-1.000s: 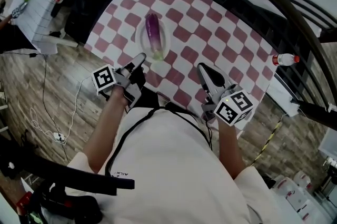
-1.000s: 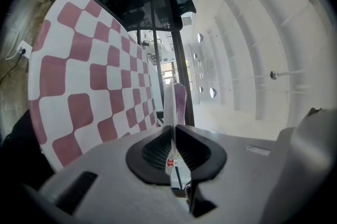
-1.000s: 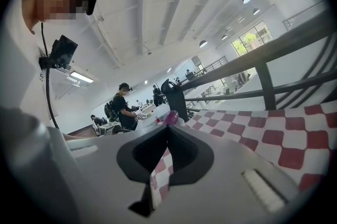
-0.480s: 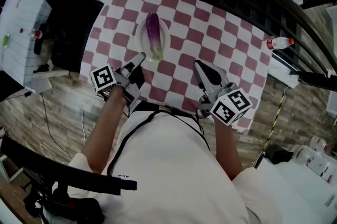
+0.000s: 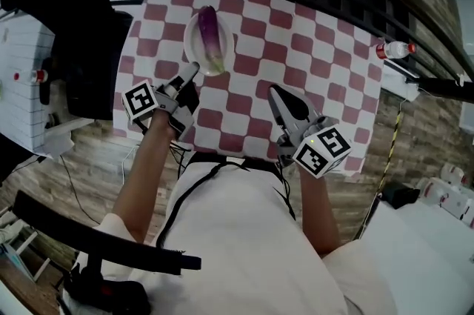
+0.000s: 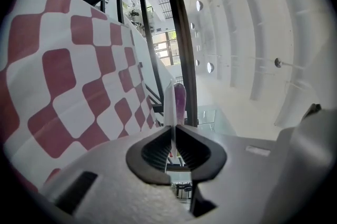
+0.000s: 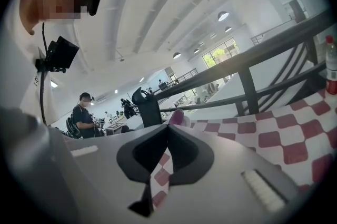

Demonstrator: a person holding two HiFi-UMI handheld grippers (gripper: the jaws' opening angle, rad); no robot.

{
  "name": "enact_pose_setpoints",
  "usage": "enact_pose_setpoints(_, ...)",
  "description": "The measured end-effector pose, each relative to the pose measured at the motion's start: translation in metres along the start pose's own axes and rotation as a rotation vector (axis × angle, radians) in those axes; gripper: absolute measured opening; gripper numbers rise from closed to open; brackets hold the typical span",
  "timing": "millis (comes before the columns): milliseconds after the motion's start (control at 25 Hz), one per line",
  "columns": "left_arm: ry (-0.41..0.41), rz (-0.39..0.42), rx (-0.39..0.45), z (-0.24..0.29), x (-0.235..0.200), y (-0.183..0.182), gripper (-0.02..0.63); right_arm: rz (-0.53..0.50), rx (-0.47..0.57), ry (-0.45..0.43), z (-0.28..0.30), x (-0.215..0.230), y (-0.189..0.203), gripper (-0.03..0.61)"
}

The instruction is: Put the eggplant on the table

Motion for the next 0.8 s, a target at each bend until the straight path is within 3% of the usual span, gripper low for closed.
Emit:
enact_pose_setpoints(440,0.016,0.062,-0.048,0.05,0.007,-0.058,0.032,0.006,-0.001,0.035,0.035,0.007,0.001,0.007)
enact_pose_setpoints(800,0.022,0.083,-0.102,0.083,-0.002,-0.084,0.032,0.014,-0.006,0.051,0.06,0.012,0.008,0.008)
Point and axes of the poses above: the fingertips, and each gripper's own axes: z forward along the fingers, x to its right, y out of its underside, the point moved 9 cm from there along -z, backward along the fingers, and after that the axes turned 9 degrees about -z, right-handed, at the moved point
